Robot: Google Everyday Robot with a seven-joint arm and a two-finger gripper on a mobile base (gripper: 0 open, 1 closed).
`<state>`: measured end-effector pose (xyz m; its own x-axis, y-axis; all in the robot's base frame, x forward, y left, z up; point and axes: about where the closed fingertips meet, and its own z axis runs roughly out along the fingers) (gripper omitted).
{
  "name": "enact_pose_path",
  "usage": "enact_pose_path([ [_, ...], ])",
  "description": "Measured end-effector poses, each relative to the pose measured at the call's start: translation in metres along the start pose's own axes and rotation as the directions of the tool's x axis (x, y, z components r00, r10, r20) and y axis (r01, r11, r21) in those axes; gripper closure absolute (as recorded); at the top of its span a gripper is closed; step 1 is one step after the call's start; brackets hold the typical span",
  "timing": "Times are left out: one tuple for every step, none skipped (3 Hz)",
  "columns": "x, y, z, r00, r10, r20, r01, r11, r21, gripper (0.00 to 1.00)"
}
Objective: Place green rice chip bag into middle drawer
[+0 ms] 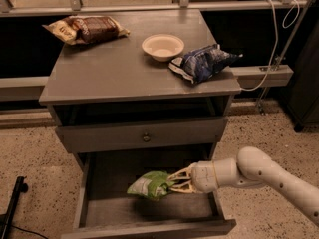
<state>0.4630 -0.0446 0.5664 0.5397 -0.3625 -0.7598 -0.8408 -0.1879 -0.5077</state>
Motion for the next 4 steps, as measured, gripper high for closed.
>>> enact_pose_path([
  [0.026, -0.003, 0.014, 0.993, -0.086, -0.084, 0.087, 0.9962, 0.005, 1.0],
  [0.043, -0.004, 0.028, 0.986, -0.104, -0.129, 0.103, 0.9946, -0.011, 0.81],
  [0.057, -0.007, 0.037, 0.992, -0.086, -0.092, 0.086, 0.9963, 0.0, 0.57],
  [0.058, -0.006, 0.037, 0.994, -0.081, -0.08, 0.081, 0.9967, -0.002, 0.35],
])
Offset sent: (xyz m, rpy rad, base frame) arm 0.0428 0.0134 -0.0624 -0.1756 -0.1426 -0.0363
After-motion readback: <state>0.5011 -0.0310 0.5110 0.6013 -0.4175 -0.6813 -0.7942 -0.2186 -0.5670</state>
